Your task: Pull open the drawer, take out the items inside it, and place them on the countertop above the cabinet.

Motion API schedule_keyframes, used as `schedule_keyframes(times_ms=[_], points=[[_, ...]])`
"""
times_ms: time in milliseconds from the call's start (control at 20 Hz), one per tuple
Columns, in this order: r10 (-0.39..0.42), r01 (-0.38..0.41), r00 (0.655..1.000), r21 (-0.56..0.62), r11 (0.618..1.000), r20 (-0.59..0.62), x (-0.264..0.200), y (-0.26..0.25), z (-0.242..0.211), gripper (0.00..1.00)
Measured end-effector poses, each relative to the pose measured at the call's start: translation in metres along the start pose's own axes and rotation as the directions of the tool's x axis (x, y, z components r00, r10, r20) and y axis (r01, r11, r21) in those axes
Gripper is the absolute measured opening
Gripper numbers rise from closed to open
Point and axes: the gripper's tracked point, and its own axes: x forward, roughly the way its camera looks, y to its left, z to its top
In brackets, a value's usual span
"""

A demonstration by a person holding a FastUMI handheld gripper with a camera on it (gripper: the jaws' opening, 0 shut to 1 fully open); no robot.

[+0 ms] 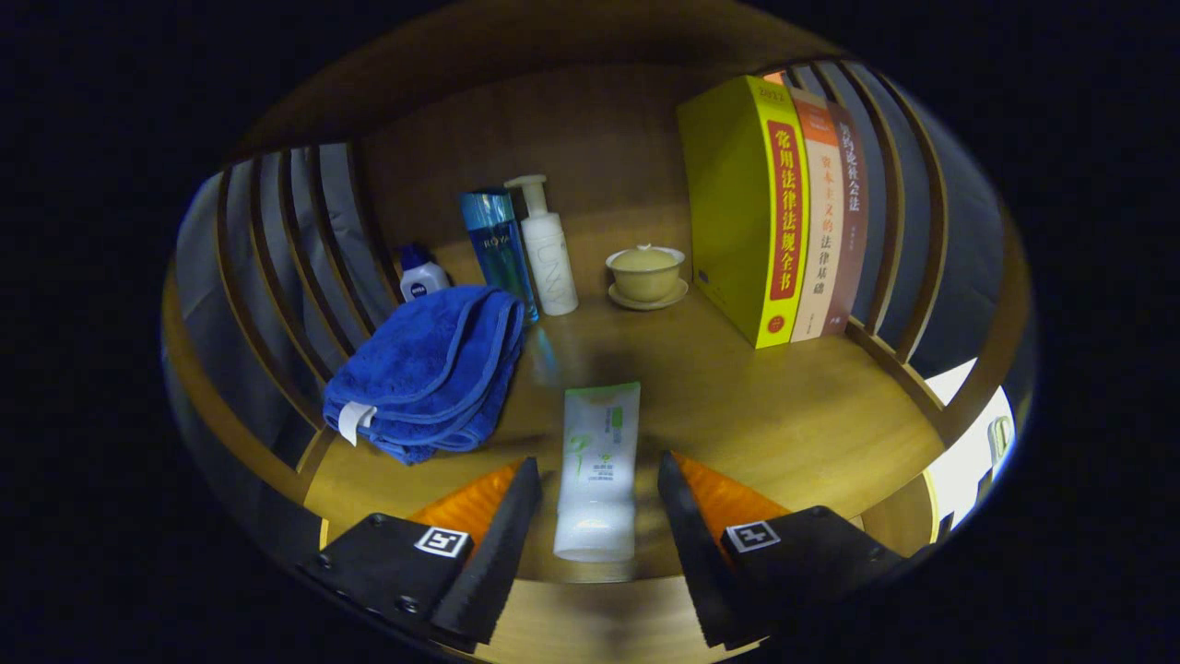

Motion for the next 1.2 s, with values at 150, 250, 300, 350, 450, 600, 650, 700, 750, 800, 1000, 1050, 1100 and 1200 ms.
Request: schedule_keyframes(times_ms=[150,250,300,350,450,600,650,700,750,800,1000,1050,1100,1200], points=[[0.002,0.000,0.998,-0.029,1.000,0.064,-0.012,0.000,0.007,0.99],[-0.007,0.011,0.997,-0.049,0.999,0.080,-0.027,-0.001,0.006,0.99],[0.002,0.002,0.995,-0.038,0.999,0.099,-0.037,0.004,0.008,0.99],[0.026,-0.022,0.994,-0.038,0.999,0.106,-0.045,0.011,0.007,0.99],[0.051,-0.046,0.992,-0.040,0.998,0.116,-0.063,0.018,0.002,0.99],[0.072,-0.065,0.985,-0.047,0.997,0.157,-0.094,0.029,-0.002,0.98],[0.076,-0.068,0.982,-0.052,0.996,0.173,-0.104,0.032,-0.005,0.99],[0.080,-0.070,0.979,-0.059,0.996,0.189,-0.118,0.034,-0.009,0.99],[0.080,-0.069,0.975,-0.063,0.996,0.207,-0.129,0.035,-0.013,0.99],[0.084,-0.070,0.972,-0.068,0.995,0.219,-0.141,0.036,-0.022,0.99],[0.092,-0.076,0.973,-0.082,0.994,0.213,-0.175,0.033,-0.062,0.98],[0.087,-0.071,0.974,-0.080,0.994,0.210,-0.182,0.030,-0.072,0.98],[0.085,-0.069,0.974,-0.081,0.994,0.208,-0.188,0.028,-0.079,0.99],[0.068,-0.054,0.979,-0.079,0.995,0.194,-0.199,0.022,-0.099,0.98]])
